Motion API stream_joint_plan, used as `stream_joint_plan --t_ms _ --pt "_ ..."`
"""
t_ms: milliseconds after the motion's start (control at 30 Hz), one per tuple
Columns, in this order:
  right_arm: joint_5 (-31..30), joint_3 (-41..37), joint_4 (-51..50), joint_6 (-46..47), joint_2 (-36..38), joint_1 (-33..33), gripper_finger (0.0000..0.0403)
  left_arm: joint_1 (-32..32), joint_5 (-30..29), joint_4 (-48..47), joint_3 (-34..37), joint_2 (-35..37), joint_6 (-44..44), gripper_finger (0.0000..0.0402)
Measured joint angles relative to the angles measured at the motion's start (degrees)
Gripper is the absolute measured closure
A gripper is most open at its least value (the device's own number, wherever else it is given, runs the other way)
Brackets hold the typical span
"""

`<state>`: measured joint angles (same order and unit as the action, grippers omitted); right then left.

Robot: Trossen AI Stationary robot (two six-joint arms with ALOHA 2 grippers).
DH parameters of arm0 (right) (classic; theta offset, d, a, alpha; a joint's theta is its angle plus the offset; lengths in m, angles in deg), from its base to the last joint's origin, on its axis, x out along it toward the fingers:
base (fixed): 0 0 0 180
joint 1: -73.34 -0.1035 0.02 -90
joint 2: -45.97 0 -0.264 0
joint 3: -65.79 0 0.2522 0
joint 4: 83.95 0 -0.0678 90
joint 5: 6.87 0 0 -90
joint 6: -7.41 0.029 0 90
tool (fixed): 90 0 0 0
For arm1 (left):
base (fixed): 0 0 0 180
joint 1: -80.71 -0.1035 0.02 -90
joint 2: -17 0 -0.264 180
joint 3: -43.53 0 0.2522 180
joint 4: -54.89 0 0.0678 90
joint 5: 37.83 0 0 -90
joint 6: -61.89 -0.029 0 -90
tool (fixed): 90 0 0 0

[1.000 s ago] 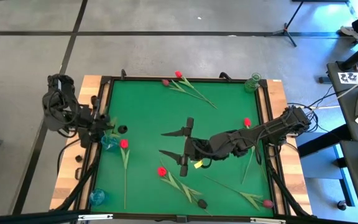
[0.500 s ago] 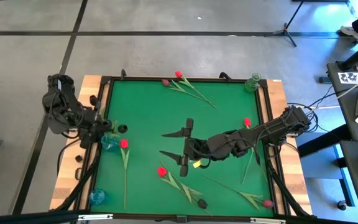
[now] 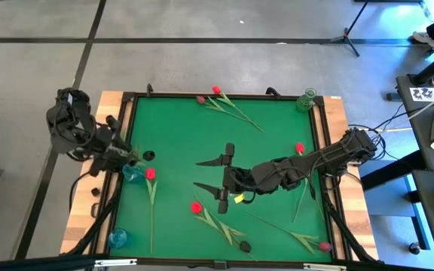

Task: Sort flowers into vase by color
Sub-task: Put the black tulip into the the top blue vase, then put the black tulip into the blue vase

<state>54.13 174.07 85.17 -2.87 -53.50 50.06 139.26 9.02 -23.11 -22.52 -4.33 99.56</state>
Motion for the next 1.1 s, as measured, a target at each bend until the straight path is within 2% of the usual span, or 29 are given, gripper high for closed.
stream_joint_plan --t_ms 267,700,867,1100 --pt "0.0 0.0 0.0 0.0 0.0 0.0 0.0162 0.0 6.7 -8.0 -3.7 0.0 8.7 0.0227" --pt "0.0 0.0 -0.2 -0.1 0.0 0.0 0.0162 0.0 9.7 -11.5 -10.1 0.0 8.3 0.0227" --pt "0.0 0.0 -0.2 -0.1 0.0 0.0 0.0162 0.0 6.5 -8.5 -11.6 0.0 2.5 0.0227" --pt "0.0 0.0 -0.5 -0.1 0.0 0.0 0.0162 0.0 4.6 5.7 -11.6 0.0 -11.1 0.0227"
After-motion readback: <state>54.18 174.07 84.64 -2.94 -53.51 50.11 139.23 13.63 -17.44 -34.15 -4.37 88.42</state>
